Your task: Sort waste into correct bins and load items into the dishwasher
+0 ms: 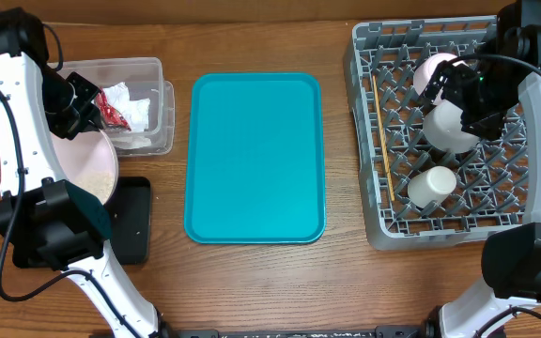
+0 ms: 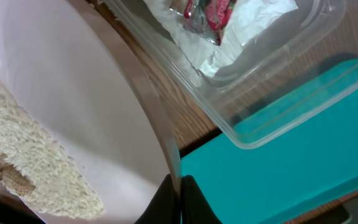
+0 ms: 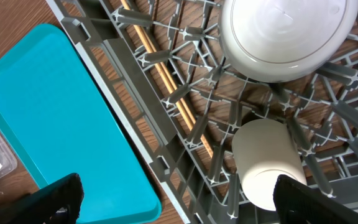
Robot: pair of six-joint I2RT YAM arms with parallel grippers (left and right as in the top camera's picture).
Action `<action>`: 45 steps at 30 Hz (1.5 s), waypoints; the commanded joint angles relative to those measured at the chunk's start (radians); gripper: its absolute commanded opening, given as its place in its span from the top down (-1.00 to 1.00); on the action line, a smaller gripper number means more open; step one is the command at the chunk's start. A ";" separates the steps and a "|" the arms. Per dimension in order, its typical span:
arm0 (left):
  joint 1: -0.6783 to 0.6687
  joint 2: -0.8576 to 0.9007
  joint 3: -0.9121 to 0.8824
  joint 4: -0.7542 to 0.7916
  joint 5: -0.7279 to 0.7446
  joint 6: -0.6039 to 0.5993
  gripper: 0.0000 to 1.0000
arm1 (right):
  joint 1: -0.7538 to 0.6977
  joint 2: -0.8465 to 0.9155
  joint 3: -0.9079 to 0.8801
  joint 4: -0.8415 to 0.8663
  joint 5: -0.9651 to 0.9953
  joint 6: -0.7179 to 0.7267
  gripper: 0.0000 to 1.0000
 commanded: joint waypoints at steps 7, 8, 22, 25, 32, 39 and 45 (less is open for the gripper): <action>0.038 -0.040 -0.057 0.014 0.108 0.016 0.91 | -0.007 -0.018 0.020 0.003 -0.005 0.001 -1.00; 0.043 -0.040 -0.063 0.019 0.109 0.018 0.91 | -0.007 -0.018 0.020 0.003 -0.005 0.001 -0.99; 0.141 -0.040 -0.118 0.031 0.258 0.137 0.91 | -0.007 -0.018 0.020 0.003 -0.005 0.001 -1.00; 0.155 -0.040 -0.118 0.026 0.299 0.159 0.91 | -0.007 -0.018 0.020 0.003 -0.005 0.001 -1.00; 0.177 -0.040 -0.119 0.005 0.382 0.234 0.91 | -0.007 -0.018 0.020 0.003 -0.005 0.001 -1.00; 0.188 -0.040 -0.120 -0.006 0.464 0.319 0.91 | -0.007 -0.018 0.020 0.003 -0.005 0.001 -1.00; 0.188 -0.040 -0.178 0.019 0.468 0.342 0.91 | -0.007 -0.018 0.020 0.003 -0.005 0.001 -1.00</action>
